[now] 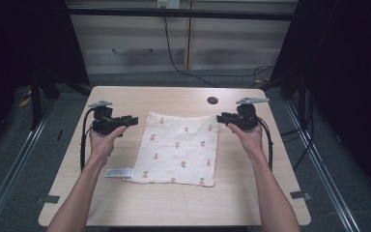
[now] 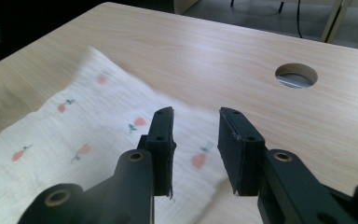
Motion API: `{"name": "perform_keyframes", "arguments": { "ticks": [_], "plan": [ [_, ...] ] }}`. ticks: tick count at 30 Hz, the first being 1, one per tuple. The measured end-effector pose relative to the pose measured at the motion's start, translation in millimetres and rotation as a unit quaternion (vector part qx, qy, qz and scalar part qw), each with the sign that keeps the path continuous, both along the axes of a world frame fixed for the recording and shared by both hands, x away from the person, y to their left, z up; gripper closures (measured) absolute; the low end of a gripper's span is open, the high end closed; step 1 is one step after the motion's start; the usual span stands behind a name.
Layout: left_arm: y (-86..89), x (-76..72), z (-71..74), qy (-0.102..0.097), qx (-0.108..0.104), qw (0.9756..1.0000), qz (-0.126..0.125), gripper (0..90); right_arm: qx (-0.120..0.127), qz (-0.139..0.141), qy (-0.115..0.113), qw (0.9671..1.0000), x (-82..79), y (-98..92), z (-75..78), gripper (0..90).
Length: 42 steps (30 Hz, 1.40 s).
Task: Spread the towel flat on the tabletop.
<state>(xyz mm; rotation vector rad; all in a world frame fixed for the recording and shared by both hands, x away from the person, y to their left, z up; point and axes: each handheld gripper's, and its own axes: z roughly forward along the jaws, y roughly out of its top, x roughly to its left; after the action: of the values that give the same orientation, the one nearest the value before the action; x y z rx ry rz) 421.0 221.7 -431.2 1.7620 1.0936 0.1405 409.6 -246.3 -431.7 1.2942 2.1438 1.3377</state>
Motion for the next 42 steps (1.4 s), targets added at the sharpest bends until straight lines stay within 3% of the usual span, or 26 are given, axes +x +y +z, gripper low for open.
{"name": "perform_keyframes", "arguments": {
  "ticks": [6,12,20,24,27,30,32,37,38,42],
  "plan": [
    [7.9,-12.9,-5.2,-0.004,-0.005,0.9999,-0.015,58.8,-0.004,0.022,-0.005,0.9997,-15.2,3.5,6.4,61.7],
    [15.7,-29.2,-7.4,-0.01,-0.004,0.9993,-0.035,57.3,-0.006,0.055,-0.012,0.9984,-42.7,7.8,11.0,59.6],
    [17.3,-60.0,-9.5,-0.02,0.016,0.9975,-0.066,57.3,-0.014,0.093,-0.002,0.9956,-85.4,13.0,-6.6,60.1],
    [19.4,-77.6,-14.0,-0.011,0.026,0.9967,-0.076,59.2,-0.012,0.102,0.006,0.9947,-104.4,12.9,-15.9,61.4],
    [21.3,-93.9,-22.0,-0.004,0.038,0.995,-0.092,61.9,-0.036,0.124,0.021,0.9914,-115.4,17.8,-22.1,64.2],
    [23.1,-107.0,-32.4,0.006,0.041,0.9927,-0.114,65.7,-0.034,0.146,0.035,0.9881,-127.7,24.1,-29.9,66.9],
    [23.9,-109.4,-37.3,0.014,0.039,0.9909,-0.128,74.4,-0.04,0.157,0.045,0.9858,-135.0,28.9,-37.5,67.9],
    [19.0,-115.9,-48.5,0.026,0.067,0.988,-0.137,68.5,-0.049,0.167,0.059,0.983,-148.2,37.6,-53.5,68.0],
    [18.4,-116.8,-51.4,0.028,0.07,0.9873,-0.14,66.1,-0.06,0.168,0.061,0.9821,-148.0,39.4,-57.1,67.9],
    [16.3,-117.0,-61.3,0.042,0.078,0.9851,-0.148,59.6,-0.064,0.17,0.068,0.9811,-143.6,42.8,-65.4,65.3]
  ]
}}
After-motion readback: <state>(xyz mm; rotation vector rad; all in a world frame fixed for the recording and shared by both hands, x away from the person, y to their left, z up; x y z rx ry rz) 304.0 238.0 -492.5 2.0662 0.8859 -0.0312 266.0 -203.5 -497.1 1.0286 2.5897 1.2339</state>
